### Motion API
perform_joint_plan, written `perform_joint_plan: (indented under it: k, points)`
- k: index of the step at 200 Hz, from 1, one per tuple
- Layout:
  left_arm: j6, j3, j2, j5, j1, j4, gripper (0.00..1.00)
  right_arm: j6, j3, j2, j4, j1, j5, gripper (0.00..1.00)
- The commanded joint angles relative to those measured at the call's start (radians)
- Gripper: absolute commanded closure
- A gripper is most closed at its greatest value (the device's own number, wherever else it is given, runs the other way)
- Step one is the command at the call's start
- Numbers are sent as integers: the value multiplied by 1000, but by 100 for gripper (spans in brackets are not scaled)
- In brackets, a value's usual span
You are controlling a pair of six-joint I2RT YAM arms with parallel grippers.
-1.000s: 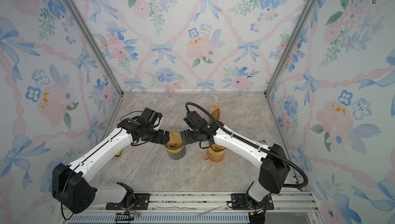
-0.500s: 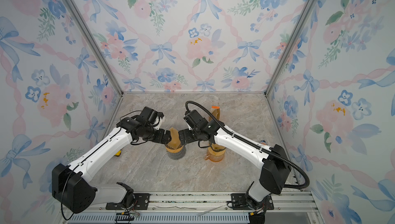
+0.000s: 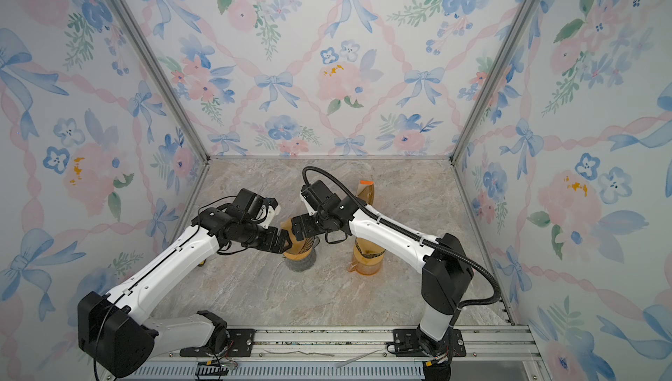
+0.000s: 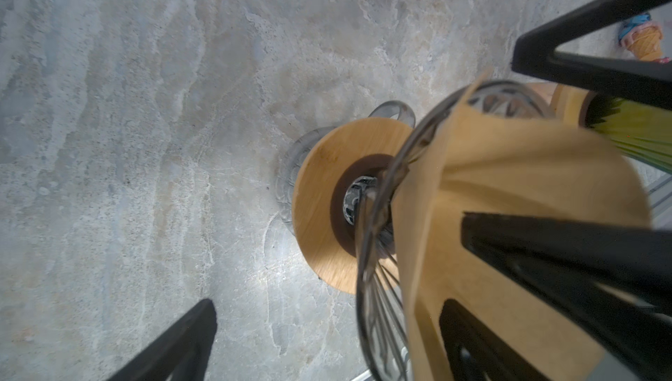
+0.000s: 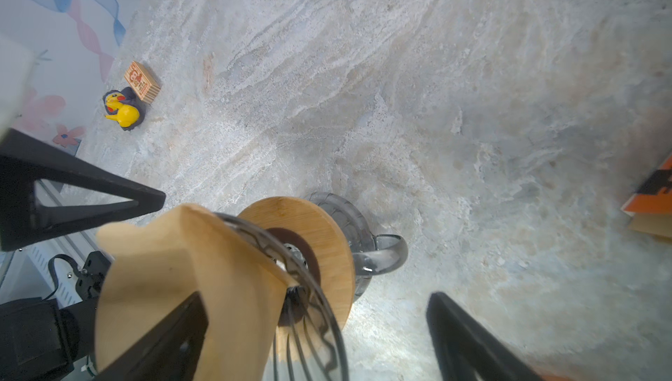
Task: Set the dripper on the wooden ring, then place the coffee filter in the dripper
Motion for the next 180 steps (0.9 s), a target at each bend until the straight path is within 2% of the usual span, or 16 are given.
perform_joint_plan:
  k: [1, 76, 180]
  points:
    - [-10, -21, -19, 5, 7, -7, 2, -11, 24, 11, 12, -15, -2, 4]
    - [-20, 36, 51, -41, 10, -5, 2, -1, -56, -16, 38, -57, 9, 4]
    - [-14, 67, 102, -84, 47, 3, 2, -16, -139, -74, 33, -60, 15, 4]
